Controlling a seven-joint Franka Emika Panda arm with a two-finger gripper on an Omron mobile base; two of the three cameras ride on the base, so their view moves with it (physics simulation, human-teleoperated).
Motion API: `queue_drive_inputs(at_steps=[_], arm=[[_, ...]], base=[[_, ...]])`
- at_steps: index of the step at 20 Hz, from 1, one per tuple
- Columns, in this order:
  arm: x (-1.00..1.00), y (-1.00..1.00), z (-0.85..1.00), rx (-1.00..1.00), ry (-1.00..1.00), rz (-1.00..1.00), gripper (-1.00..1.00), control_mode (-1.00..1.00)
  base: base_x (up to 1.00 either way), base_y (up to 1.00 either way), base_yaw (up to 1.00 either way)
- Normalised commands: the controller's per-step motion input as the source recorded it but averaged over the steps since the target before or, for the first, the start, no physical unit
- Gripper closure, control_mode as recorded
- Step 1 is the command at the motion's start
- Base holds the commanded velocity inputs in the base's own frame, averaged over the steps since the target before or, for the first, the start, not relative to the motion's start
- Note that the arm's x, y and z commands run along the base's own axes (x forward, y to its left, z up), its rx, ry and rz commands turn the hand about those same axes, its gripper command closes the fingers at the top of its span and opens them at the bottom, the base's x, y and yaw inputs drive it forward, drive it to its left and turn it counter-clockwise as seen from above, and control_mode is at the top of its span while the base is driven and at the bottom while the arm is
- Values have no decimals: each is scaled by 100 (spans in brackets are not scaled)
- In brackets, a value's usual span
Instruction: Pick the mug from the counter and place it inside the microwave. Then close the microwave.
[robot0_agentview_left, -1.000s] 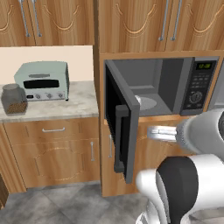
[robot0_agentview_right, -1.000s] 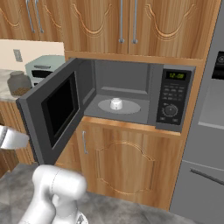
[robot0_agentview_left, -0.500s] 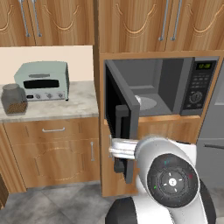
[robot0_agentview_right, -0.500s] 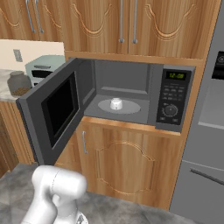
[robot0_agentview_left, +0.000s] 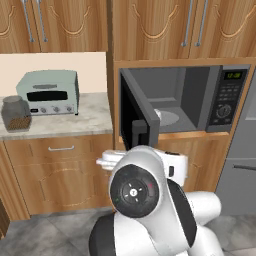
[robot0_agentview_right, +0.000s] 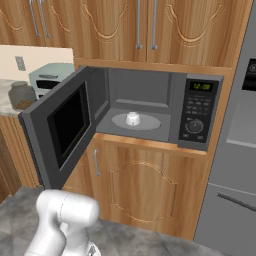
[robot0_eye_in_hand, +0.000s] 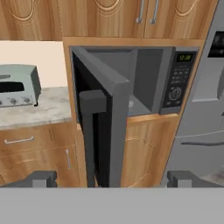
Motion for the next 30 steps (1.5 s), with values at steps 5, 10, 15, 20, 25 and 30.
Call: queue_drive_inputs(at_steps=[5, 10, 15, 20, 25, 30], arm=[[49, 23, -19, 0, -6, -11, -100, -100], [50, 17, -28, 0, -9, -25, -100, -100], [28, 13, -31, 0, -4, -33, -100, -100], [18, 9, -24, 0, 0, -40, -100, -100], [29, 5, -11, 0, 0, -36, -100, -100], [41, 35, -15, -1, 1, -15, -100, -100]], base=[[0, 0, 0], [0, 0, 0], [0, 0, 0], [0, 0, 0], [0, 0, 0], [0, 0, 0]])
